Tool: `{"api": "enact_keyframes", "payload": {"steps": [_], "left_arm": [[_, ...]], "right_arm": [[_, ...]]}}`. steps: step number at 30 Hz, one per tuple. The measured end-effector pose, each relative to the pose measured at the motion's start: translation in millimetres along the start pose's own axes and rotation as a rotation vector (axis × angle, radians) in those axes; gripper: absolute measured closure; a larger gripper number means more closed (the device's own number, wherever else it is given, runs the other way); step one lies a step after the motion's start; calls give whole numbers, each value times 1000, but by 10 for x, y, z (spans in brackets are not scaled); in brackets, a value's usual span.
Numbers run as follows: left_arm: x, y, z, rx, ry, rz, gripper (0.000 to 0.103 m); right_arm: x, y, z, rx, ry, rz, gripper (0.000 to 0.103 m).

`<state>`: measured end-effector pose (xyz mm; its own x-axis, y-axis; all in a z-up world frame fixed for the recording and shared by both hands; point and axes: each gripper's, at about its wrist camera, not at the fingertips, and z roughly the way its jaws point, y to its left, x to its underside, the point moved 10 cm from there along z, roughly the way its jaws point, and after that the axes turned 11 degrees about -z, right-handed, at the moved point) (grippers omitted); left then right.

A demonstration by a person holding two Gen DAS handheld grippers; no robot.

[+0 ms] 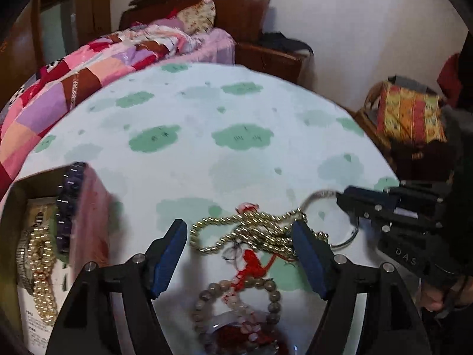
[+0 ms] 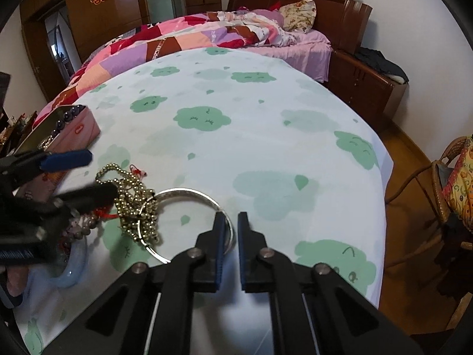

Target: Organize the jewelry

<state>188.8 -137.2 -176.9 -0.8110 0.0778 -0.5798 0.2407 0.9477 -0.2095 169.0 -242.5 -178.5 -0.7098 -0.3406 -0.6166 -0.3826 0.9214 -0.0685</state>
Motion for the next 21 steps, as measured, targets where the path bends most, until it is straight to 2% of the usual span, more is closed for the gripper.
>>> {"api": "enact_keyframes", "payload": {"steps": [2,3,4,5,6,7,12,21], "left_arm": [[38,-21,69,-21,19,17,30],[42,-33,88,-23,19,22,34],[39,-53,80,-10,17,22,51],[45,-87,74,20,29,19,62],[67,-113,83,28,48,30,86],[71,-143,85,30,50,46,90],[62,-265,-39,31,12,108,99],[-399,-195,-683,126,-137,-15,99]], "right_arm": [[-3,-2,4,0,-2,0,96],[-2,-2,4,0,-2,1,95],[-1,-4,5,2,-2,-2,96],[-2,-6,6,2,-2,-2,96],[0,-9,5,3,-4,-2,95],[1,-12,5,5,-5,-2,95],[2,-7,-4,10,-8,-2,95],[-30,0,-69,-32,-26,31,95]]}}
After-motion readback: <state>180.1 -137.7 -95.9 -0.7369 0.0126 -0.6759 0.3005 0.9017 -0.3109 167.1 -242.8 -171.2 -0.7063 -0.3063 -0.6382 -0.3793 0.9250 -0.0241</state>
